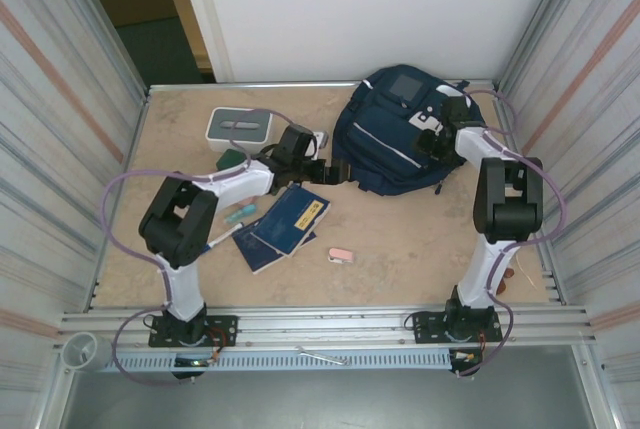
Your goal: Pack the student bag
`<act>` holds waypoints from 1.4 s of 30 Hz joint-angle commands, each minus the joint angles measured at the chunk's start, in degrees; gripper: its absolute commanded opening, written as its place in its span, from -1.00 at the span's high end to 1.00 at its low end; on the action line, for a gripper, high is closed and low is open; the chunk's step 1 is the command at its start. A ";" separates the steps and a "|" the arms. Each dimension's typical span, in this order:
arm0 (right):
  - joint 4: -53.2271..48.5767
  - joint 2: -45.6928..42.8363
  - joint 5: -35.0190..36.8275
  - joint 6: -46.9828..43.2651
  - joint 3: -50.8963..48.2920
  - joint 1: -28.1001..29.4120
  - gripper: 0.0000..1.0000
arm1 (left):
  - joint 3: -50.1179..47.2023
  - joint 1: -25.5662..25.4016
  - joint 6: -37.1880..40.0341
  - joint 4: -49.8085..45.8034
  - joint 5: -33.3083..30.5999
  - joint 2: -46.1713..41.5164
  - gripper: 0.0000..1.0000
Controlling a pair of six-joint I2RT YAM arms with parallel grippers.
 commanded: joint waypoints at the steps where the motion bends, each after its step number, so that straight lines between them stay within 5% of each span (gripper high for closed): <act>1: -0.62 2.36 -3.48 1.03 2.33 0.71 -0.21 | 2.90 -0.15 0.70 -1.46 2.85 2.01 -0.96; 4: -0.40 2.31 -2.80 0.13 2.39 0.76 0.16 | 4.28 -0.02 0.89 -2.07 3.27 3.77 -0.92; 8: 0.85 -0.34 -5.74 -1.00 0.64 0.58 0.97 | 4.61 0.10 1.13 -2.42 3.75 4.23 -0.85; 9: 1.50 -1.59 -7.35 -0.68 -0.12 0.59 1.00 | 4.29 0.32 0.92 -2.32 3.81 3.85 -0.84; 15: 18.43 -11.26 -26.59 14.08 -10.64 0.26 1.00 | -2.27 3.49 -3.03 3.30 5.88 -0.70 -0.83; 25: 32.18 -15.11 -32.30 29.97 -17.05 -0.43 1.00 | -6.35 6.44 -6.10 6.65 9.40 -3.33 -0.81; 42: 47.52 -14.57 -15.01 50.90 -23.28 10.87 1.00 | -7.74 5.21 -5.96 7.20 5.76 -4.51 -0.82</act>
